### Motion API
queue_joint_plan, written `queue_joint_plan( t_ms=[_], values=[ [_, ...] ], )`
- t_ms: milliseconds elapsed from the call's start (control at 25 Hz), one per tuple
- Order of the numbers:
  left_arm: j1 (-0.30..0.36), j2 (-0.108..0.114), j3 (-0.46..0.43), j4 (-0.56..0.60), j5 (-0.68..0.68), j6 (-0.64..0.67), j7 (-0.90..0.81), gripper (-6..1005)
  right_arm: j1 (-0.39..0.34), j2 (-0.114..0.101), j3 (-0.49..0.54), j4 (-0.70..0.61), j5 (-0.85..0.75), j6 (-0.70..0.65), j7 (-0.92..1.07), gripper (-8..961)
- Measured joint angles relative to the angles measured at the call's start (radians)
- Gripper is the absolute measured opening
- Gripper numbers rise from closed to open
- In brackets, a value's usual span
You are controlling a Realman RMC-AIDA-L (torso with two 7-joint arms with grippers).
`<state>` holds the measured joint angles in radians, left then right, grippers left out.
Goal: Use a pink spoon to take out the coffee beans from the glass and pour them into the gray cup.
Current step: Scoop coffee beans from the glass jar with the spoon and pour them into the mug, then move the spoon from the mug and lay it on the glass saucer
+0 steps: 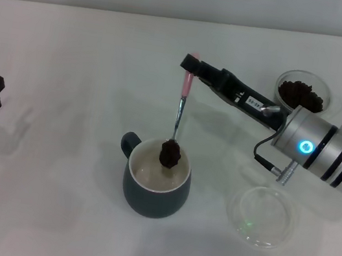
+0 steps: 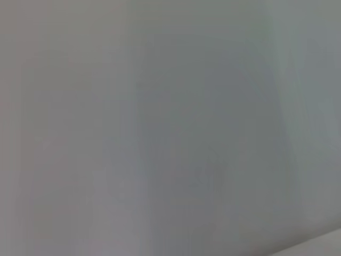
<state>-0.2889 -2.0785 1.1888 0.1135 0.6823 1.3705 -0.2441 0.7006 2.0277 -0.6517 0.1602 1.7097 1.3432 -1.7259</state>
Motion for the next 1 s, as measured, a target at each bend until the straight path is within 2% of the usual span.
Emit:
queue_joint_plan(
  t_ms=[560,1000],
  values=[
    [-0.001,0.000,0.000,-0.002,0.000,-0.012,0.012,456,0.027,0.000,0.021,0.019,-0.057,0.108,-0.412,165],
    [-0.001,0.000,-0.006,-0.002,-0.002,-0.013,0.016,456,-0.003,0.000,0.040,0.008,-0.058,0.230,-0.363,165]
  ],
)
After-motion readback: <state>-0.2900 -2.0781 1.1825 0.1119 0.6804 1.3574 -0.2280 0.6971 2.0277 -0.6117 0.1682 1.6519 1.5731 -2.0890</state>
